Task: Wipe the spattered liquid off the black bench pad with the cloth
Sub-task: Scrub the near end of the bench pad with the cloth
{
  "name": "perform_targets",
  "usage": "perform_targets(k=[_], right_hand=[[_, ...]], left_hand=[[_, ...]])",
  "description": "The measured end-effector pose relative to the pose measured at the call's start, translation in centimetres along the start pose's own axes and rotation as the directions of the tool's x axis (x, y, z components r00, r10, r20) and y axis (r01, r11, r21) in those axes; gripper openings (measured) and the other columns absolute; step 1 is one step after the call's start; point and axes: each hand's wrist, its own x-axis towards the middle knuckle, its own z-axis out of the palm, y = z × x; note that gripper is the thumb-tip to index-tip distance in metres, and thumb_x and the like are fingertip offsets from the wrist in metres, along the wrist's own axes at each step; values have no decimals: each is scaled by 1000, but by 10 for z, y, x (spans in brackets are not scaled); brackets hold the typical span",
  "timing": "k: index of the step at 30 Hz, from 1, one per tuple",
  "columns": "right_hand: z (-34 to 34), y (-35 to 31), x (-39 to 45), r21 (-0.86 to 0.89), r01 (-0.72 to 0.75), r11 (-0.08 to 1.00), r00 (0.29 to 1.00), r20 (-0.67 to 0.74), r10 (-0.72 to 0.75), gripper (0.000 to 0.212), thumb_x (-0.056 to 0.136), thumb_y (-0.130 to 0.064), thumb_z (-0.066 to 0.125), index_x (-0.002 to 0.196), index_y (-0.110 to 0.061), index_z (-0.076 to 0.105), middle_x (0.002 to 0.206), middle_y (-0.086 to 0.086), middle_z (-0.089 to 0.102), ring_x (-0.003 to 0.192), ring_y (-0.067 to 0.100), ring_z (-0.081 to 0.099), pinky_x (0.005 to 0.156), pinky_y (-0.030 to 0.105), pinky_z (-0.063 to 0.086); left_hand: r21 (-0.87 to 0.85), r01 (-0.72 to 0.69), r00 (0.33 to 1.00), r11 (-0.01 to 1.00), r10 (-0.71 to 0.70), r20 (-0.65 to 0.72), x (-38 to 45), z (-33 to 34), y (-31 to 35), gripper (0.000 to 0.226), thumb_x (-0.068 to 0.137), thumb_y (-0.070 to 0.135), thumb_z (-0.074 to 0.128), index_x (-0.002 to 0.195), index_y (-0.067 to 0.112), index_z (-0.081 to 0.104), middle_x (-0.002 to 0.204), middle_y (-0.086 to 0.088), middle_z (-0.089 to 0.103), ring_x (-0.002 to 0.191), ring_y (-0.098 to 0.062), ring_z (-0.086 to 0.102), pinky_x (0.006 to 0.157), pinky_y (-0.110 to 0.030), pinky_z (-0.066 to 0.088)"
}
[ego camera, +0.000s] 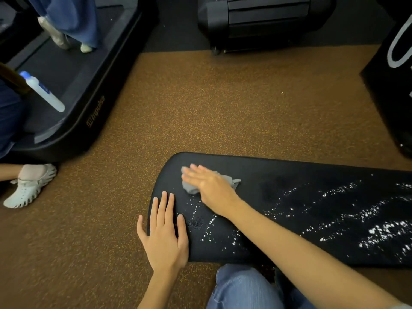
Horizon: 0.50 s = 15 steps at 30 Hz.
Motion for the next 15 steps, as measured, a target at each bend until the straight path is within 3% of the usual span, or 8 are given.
perform_targets(k=[3,8,11,13,15], right_hand=[[-9,16,-2,-50,70,996,998,13,-69,72,78,21,47,142,-11,42,152,5,37,143,21,28,119,28,13],[-15,22,40,-25,-202,979,979,-36,201,71,83,15,51,146,-14,35,156,3,30,145,25,21,118,37,21],[4,-3,37,13,-44,999,999,-19,45,63,81,18,49,140,-5,44,151,12,37,143,27,29,121,34,13],[10,-7,24,13,94,996,995,19,-94,62,83,19,45,140,-5,43,151,10,36,143,25,27,121,32,12],[2,8,19,-34,135,990,990,45,-134,68,81,19,46,142,-10,41,153,4,34,144,20,25,120,30,14]], left_hand=[[6,-2,1000,1000,2,6,0,0,3,57,100,45,23,154,31,34,162,15,25,152,-5,17,122,-45,5],[-5,0,1000,1000,0,3,0,0,2,56,100,45,23,154,32,33,162,17,24,152,-4,16,122,-44,4],[5,-2,1000,1000,2,2,-1,-1,1,56,100,43,24,153,31,34,162,16,25,151,-4,17,122,-46,6],[19,-11,1000,1000,11,-3,-1,0,1,55,100,42,25,153,30,36,162,15,27,151,-6,19,122,-47,6],[23,-19,1000,1000,19,-5,-1,0,0,55,100,42,24,153,31,35,162,15,27,151,-6,20,122,-47,5]])
